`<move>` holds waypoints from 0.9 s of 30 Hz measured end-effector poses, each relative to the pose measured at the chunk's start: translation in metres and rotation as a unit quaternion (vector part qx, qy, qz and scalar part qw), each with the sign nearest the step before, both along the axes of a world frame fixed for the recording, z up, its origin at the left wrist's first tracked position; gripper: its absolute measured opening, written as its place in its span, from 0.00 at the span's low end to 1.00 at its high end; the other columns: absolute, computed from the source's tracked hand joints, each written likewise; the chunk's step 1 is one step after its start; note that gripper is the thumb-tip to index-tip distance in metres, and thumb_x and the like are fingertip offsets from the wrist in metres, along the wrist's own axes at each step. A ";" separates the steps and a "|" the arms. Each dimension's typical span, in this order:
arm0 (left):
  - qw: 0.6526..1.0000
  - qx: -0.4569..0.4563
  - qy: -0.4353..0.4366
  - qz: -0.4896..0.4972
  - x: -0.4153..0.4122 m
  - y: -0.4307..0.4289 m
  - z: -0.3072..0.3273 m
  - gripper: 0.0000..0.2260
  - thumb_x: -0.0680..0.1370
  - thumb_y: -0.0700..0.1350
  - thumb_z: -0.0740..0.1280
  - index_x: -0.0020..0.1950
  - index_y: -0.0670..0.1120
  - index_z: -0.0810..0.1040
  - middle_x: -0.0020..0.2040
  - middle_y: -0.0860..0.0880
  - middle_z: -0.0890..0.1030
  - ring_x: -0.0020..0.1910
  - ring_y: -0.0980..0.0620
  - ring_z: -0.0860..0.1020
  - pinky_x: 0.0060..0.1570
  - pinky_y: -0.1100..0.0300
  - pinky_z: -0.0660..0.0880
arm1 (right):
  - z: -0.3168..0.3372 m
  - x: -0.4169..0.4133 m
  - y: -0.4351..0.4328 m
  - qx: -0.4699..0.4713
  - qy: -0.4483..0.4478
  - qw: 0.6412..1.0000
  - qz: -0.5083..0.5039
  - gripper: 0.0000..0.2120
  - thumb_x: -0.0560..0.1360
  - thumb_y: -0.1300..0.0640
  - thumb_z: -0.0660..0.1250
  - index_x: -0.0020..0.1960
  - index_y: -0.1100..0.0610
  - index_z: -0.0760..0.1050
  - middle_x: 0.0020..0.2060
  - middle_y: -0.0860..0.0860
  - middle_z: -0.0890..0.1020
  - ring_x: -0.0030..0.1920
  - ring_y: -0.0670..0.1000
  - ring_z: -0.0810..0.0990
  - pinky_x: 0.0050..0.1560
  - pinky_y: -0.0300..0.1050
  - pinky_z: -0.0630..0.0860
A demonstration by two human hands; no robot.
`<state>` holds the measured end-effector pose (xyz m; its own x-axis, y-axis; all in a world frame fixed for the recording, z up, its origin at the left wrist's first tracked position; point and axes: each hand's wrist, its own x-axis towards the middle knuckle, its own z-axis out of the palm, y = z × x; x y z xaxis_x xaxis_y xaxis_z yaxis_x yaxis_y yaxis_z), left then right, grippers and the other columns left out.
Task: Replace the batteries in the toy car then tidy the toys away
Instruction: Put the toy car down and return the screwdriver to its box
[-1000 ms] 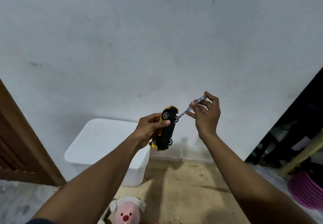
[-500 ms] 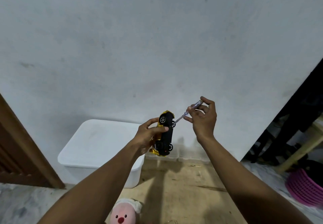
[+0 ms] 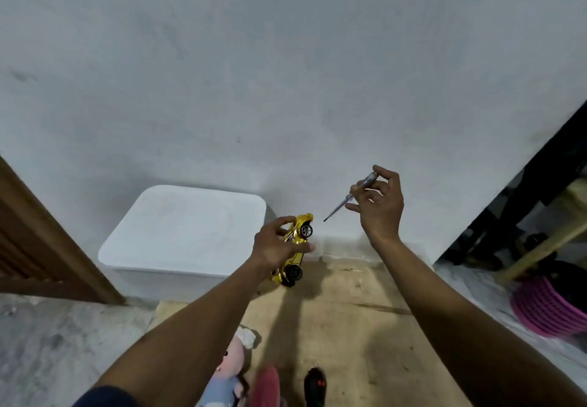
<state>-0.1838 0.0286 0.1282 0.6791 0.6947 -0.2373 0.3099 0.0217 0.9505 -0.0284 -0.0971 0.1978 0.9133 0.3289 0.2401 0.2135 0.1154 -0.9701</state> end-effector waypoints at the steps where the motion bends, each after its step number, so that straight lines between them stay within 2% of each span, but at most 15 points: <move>1: 1.000 0.015 0.013 -0.003 0.000 -0.003 -0.006 0.33 0.58 0.51 0.85 0.61 0.59 0.80 0.53 0.53 0.81 0.51 0.54 0.81 0.55 0.55 0.80 | -0.007 0.002 -0.003 -0.009 0.001 1.000 -0.003 0.21 0.74 0.68 0.71 0.61 0.52 0.71 0.47 0.63 0.80 0.41 0.53 0.84 0.40 0.60 0.84; 4: 0.999 0.029 0.042 -0.016 0.001 -0.012 -0.026 0.34 0.60 0.49 0.84 0.64 0.57 0.77 0.57 0.52 0.80 0.53 0.53 0.80 0.55 0.56 0.78 | -0.029 0.008 -0.012 -0.033 0.009 0.999 -0.006 0.21 0.74 0.68 0.71 0.62 0.51 0.71 0.45 0.60 0.80 0.40 0.52 0.84 0.40 0.61 0.84; 6: 0.998 0.034 0.059 -0.020 0.003 -0.018 -0.039 0.34 0.62 0.47 0.84 0.66 0.54 0.76 0.57 0.52 0.79 0.52 0.54 0.78 0.49 0.63 0.75 | -0.045 0.013 -0.017 -0.047 0.016 0.999 -0.006 0.22 0.74 0.68 0.71 0.62 0.51 0.71 0.46 0.61 0.79 0.41 0.53 0.84 0.40 0.61 0.84; 9: 0.993 0.061 0.096 -0.009 0.006 -0.030 -0.060 0.34 0.63 0.45 0.83 0.67 0.51 0.76 0.55 0.53 0.78 0.49 0.56 0.77 0.34 0.75 0.67 | -0.070 0.017 -0.025 -0.064 0.027 0.998 -0.004 0.22 0.74 0.68 0.72 0.62 0.50 0.72 0.46 0.61 0.80 0.42 0.55 0.85 0.40 0.60 0.84; 10: 0.992 0.065 0.111 -0.002 0.008 -0.034 -0.067 0.34 0.63 0.47 0.84 0.66 0.52 0.76 0.55 0.54 0.78 0.49 0.56 0.77 0.33 0.76 0.66 | -0.079 0.020 -0.027 -0.070 0.028 0.997 -0.005 0.22 0.74 0.68 0.72 0.61 0.50 0.72 0.45 0.60 0.80 0.42 0.54 0.85 0.40 0.60 0.84; 14: 0.968 0.127 0.213 0.022 0.007 -0.047 -0.098 0.37 0.61 0.60 0.81 0.67 0.57 0.73 0.59 0.53 0.80 0.57 0.50 0.78 0.48 0.62 0.71 | -0.112 0.027 -0.036 -0.097 0.016 0.995 0.001 0.21 0.75 0.68 0.71 0.63 0.52 0.71 0.45 0.60 0.80 0.42 0.57 0.85 0.38 0.61 0.84; 16: 0.952 0.160 0.259 0.020 0.008 -0.051 -0.110 0.38 0.62 0.62 0.80 0.69 0.58 0.72 0.61 0.51 0.79 0.60 0.47 0.78 0.48 0.60 0.71 | -0.125 0.031 -0.038 -0.115 -0.004 0.993 0.008 0.22 0.75 0.69 0.71 0.64 0.54 0.71 0.44 0.58 0.80 0.42 0.59 0.85 0.37 0.61 0.84; 20: 0.925 0.199 0.325 0.006 0.010 -0.054 -0.126 0.31 0.64 0.64 0.77 0.65 0.58 0.77 0.60 0.50 0.80 0.57 0.48 0.80 0.50 0.58 0.77 | -0.141 0.037 -0.037 -0.146 -0.024 0.989 0.016 0.23 0.74 0.69 0.72 0.65 0.57 0.70 0.41 0.53 0.80 0.41 0.55 0.86 0.35 0.57 0.84; 23: 0.910 0.216 0.354 -0.005 0.013 -0.055 -0.131 0.28 0.67 0.64 0.76 0.63 0.55 0.79 0.57 0.49 0.83 0.55 0.47 0.82 0.51 0.58 0.78 | -0.148 0.040 -0.034 -0.163 -0.036 0.986 0.026 0.24 0.74 0.69 0.72 0.66 0.58 0.70 0.43 0.56 0.81 0.41 0.53 0.86 0.34 0.54 0.84; 27: 0.900 0.234 0.368 -0.009 0.014 -0.056 -0.132 0.29 0.67 0.64 0.76 0.64 0.56 0.78 0.58 0.49 0.82 0.56 0.47 0.81 0.51 0.56 0.77 | -0.155 0.040 -0.031 -0.166 -0.034 0.985 0.034 0.24 0.74 0.68 0.73 0.66 0.56 0.70 0.43 0.57 0.81 0.42 0.55 0.85 0.34 0.55 0.84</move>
<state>-0.1695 -0.0270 -0.0040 0.4702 0.8257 -0.3117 0.8553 -0.3392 0.3918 0.0120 -0.1283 0.0428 0.8721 0.4595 0.1681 0.2812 -0.1897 -0.9407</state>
